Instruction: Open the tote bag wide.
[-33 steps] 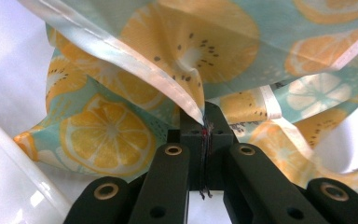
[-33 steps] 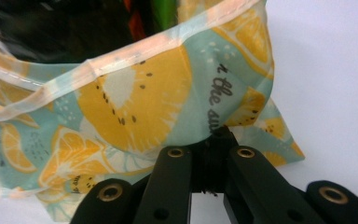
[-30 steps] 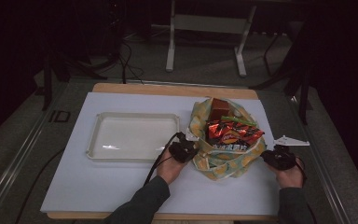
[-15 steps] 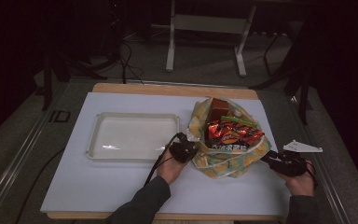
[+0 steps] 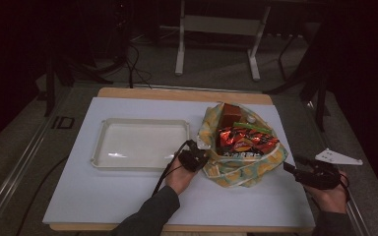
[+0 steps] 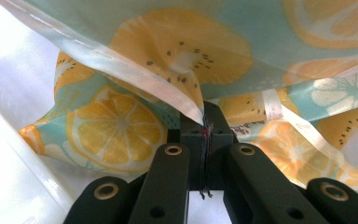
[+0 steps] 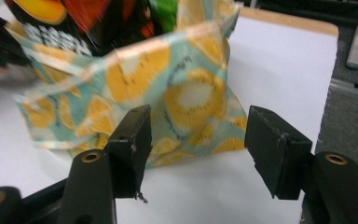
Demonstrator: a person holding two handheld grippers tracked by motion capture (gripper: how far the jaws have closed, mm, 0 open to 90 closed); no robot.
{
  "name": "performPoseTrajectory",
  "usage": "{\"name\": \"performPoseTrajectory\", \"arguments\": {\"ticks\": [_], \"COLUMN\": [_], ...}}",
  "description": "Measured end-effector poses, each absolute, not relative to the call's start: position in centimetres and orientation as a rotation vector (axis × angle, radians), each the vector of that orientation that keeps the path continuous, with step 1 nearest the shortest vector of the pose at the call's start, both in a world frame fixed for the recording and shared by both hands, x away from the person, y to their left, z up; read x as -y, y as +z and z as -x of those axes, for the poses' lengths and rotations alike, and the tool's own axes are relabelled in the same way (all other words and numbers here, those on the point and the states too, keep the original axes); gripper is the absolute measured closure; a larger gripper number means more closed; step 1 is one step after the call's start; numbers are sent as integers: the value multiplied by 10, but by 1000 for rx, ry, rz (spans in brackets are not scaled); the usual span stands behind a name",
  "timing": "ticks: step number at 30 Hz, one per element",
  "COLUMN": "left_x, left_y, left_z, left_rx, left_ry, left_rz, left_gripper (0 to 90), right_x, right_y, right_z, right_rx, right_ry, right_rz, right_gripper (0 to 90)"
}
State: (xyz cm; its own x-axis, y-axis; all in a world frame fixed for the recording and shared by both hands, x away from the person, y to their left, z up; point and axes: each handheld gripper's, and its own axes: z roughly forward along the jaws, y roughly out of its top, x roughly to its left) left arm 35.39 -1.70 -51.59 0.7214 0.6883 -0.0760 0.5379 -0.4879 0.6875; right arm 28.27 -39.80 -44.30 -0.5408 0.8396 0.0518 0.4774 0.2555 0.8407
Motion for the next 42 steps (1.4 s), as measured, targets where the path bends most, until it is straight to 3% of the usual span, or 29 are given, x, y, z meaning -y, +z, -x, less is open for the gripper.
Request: {"name": "performPoseTrajectory", "arguments": {"ticks": [7, 13, 16, 18, 22, 42], "left_x": [16, 12, 6, 1, -10, -41], "left_y": [-515, -513, -509, -504, -494, -473], "left_z": [-353, -351, -349, -347, -344, -332], "left_rx": [-922, -908, -906, -897, -887, -838], "left_ry": [263, 249, 245, 244, 253, 229], "left_rz": [-2204, -2191, -2176, -2164, -2135, -2078], "left_gripper": [882, 880, 855, 826, 770, 520], "right_x": [385, 369, 365, 364, 362, 368], "right_y": [-423, -427, -435, -442, -449, -448], "right_z": [-293, -318, -330, -335, -336, -331], "right_rx": [-2088, -2110, -2128, -2155, -2165, -2134], "right_ry": [1246, 1235, 1223, 1207, 1188, 1174], "right_rz": [-1171, -1188, -1225, -1253, -1276, -1258], "right_gripper": [420, 469, 538, 717, 863, 885]}}
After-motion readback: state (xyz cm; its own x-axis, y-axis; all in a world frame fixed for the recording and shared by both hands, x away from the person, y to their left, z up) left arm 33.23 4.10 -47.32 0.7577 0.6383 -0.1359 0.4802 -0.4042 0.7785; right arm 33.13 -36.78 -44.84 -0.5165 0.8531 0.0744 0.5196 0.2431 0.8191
